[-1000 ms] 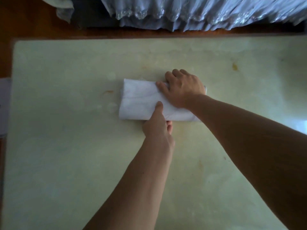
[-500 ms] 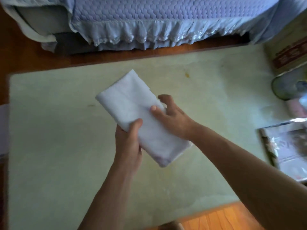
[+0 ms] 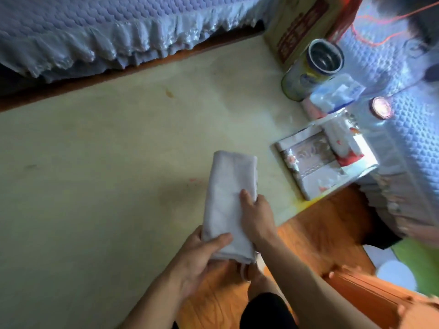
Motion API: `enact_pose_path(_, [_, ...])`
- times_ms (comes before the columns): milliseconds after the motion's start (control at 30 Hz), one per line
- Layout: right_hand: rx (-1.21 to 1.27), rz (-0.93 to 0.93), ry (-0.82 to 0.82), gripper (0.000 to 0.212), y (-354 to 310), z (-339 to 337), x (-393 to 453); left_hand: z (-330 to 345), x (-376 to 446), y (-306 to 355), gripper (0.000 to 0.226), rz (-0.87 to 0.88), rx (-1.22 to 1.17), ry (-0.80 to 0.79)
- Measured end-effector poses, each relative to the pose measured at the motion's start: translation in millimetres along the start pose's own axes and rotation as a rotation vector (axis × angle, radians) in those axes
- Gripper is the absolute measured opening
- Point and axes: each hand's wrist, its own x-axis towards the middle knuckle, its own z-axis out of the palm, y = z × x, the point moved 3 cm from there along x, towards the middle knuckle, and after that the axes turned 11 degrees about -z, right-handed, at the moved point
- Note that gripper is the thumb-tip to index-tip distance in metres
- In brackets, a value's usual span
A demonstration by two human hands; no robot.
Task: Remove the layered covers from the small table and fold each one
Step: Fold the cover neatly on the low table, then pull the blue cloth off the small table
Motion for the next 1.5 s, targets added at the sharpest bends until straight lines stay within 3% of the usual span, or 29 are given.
enact_pose_path(133, [-0.022, -0.008, -0.043, 0.051, 36.0, -43.5, 43.4, 60.8, 41.9, -3.7, 0.055, 0.044, 0.012, 0.094])
enact_pose_path(267, [-0.068, -0.118, -0.257, 0.052, 75.6, -90.1, 99.0, 118.4, 81.7, -13.6, 0.044, 0.141, -0.081, 0.251])
enact_pose_path(300, [-0.135, -0.177, -0.275, 0.053, 90.3, -106.4, 113.9, 129.3, 87.9, -15.5, 0.047, 0.173, -0.122, 0.274])
enact_pose_path(367, [-0.518, -0.340, -0.168, 0.050, 122.0, -139.1, 141.7, 149.4, 94.4, -14.6, 0.050, 0.199, -0.188, 0.316])
enact_pose_path(433, [-0.838, -0.375, -0.126, 0.048, 150.7, -159.6, 163.0, 161.8, 95.3, -13.8, 0.049, 0.210, -0.216, 0.346])
enact_pose_path(533, [-0.944, -0.385, -0.144, 0.060, 163.4, -164.8, 175.6, 171.8, 85.4, -15.6, 0.049, 0.229, -0.198, 0.400])
enact_pose_path(633, [-1.058, -0.343, -0.123, 0.056, 149.4, -152.0, 178.8, 170.4, 73.3, -18.2, 0.041, 0.283, -0.143, 0.502])
enact_pose_path(733, [-1.006, -0.305, -0.104, 0.046, 138.9, -151.3, 188.1, 165.7, 71.0, -21.1, 0.035, 0.307, -0.161, 0.536])
enact_pose_path(933, [-0.894, -0.435, -0.176, 0.028, 107.0, -199.4, 201.7, 180.8, 65.3, -24.3, 0.041, 0.359, -0.261, 0.465])
enact_pose_path(1067, [-0.718, -0.436, -0.018, 0.013, 81.1, -282.5, 188.6, 197.1, 71.5, -13.1, 0.048, 0.414, -0.290, 0.350])
enact_pose_path(1233, [-0.463, -0.345, 0.218, 0.017, 85.2, -384.1, 172.1, 253.6, 136.3, 3.4, 0.054, 0.484, -0.359, 0.175])
enact_pose_path(1367, [-0.559, -0.367, 0.376, 0.023, 96.8, -420.8, 173.7, 306.3, 214.0, -0.5, 0.065, 0.472, -0.410, 0.095])
enact_pose_path(1500, [-0.609, -0.392, 0.331, 0.023, 99.8, -434.7, 186.6, 333.9, 271.2, -16.8, 0.062, 0.399, -0.413, 0.110])
